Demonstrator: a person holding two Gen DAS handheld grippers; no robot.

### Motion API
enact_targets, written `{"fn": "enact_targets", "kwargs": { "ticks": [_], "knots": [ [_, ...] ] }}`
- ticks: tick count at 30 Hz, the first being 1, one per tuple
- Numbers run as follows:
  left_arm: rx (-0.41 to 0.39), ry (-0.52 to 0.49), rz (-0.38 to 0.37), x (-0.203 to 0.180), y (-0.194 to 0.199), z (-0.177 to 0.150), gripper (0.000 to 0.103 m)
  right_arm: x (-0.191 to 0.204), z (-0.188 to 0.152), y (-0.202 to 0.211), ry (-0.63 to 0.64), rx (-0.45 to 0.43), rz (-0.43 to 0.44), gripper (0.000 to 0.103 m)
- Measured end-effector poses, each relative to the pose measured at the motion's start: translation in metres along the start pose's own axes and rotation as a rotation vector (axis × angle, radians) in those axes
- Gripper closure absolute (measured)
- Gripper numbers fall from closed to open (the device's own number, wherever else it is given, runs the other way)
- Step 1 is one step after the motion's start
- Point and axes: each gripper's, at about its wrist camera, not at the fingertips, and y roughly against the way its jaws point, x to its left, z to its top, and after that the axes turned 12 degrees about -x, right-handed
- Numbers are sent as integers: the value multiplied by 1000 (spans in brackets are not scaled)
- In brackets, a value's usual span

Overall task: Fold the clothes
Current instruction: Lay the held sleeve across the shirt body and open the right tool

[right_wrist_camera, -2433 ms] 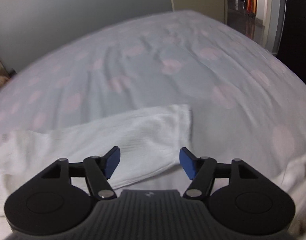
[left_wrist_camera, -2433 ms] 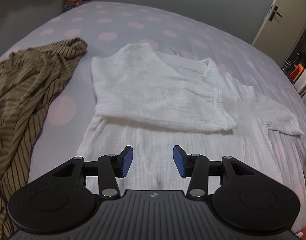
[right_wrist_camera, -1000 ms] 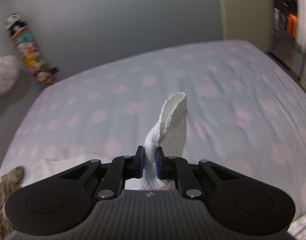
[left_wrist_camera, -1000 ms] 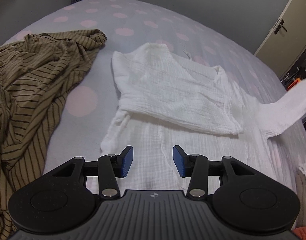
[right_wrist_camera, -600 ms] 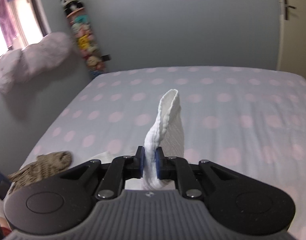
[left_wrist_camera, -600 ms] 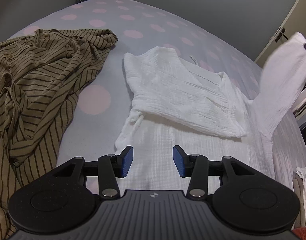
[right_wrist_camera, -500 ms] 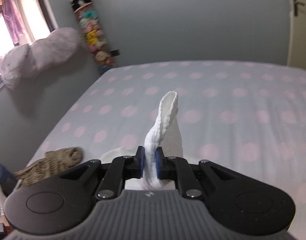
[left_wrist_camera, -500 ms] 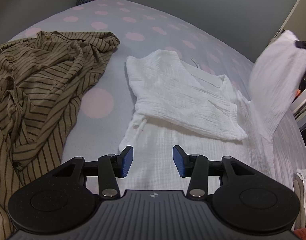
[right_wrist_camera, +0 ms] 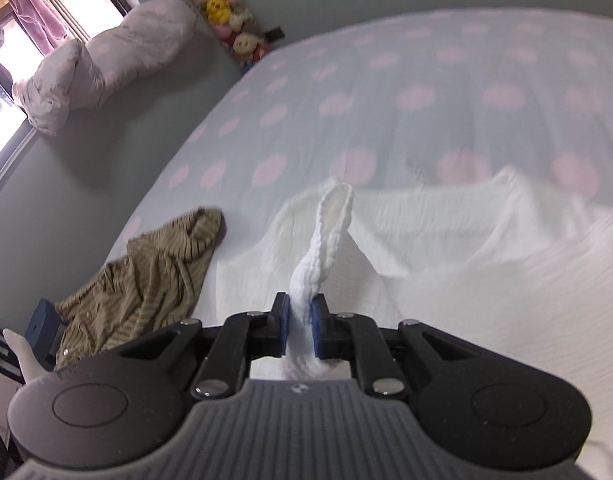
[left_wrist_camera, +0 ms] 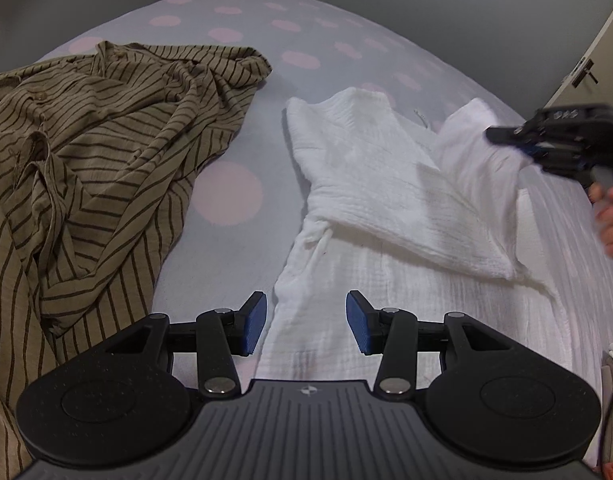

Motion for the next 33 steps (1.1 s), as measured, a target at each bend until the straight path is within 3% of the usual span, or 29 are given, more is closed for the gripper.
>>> {"fn": "enact_targets", "kwargs": {
  "ticks": [2, 6, 10, 15, 23, 33],
  "knots": [
    [10, -4, 6, -1, -1, -1, 61, -3, -10, -11, -4, 24, 9, 77],
    [19, -10, 13, -4, -1, -2, 61, -13, -14, -6, -16, 31, 21, 71],
    [24, -31, 9, -15, -4, 2, 61, -35, -4, 19, 10, 5, -2, 69],
    [19, -59, -9, -35, -13, 15, 61, -85, -2, 69, 54, -26, -92, 68],
    [42, -135, 22, -63, -48, 27, 60, -144, -39, 121, 276, -18, -262, 68],
    [75, -203, 71, -65, -91, 31, 60, -152, -108, 100, 552, 9, -319, 67]
  ]
}}
